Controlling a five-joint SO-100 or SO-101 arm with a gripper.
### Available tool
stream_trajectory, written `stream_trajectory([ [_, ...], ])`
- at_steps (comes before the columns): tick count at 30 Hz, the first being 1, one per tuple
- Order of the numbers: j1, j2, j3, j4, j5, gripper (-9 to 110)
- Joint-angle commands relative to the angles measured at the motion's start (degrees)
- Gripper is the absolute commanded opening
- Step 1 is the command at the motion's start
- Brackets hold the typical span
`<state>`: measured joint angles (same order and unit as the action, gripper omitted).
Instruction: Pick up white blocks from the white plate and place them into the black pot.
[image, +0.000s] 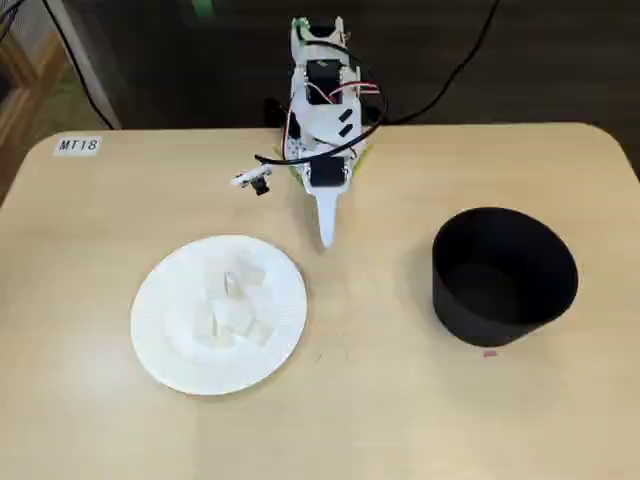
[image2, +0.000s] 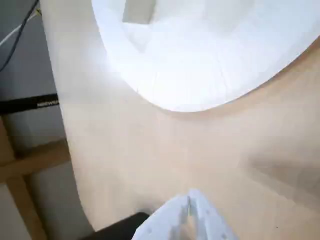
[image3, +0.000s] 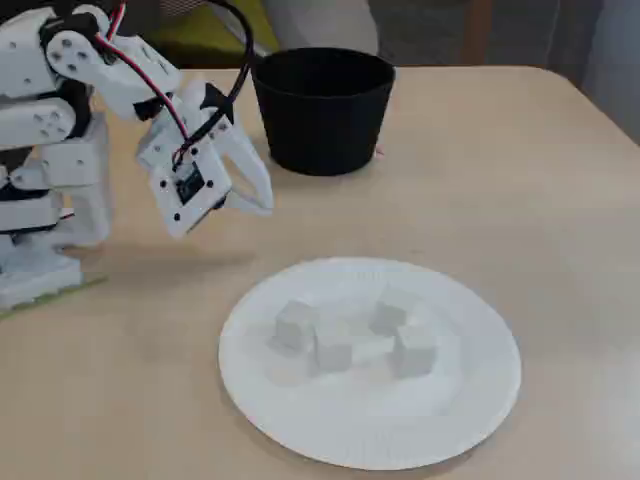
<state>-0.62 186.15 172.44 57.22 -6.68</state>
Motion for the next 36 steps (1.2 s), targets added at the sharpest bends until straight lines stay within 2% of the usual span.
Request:
stream_trajectory([
  [1, 11.51, -41.31, -40.34, 4.66, 8.44, -2],
  [19, 12.83, -41.84, -40.78, 4.92, 6.77, -2],
  [21, 14.59, -42.1, -42.1, 6.06, 2.81, -1],
  [26, 19.86, -42.36, -43.86, 6.59, 3.87, -2],
  [29, 21.53, -52.47, -51.5, 9.4, 4.57, -2],
  [36, 27.86, -82.0, -80.86, 25.66, -5.54, -2],
])
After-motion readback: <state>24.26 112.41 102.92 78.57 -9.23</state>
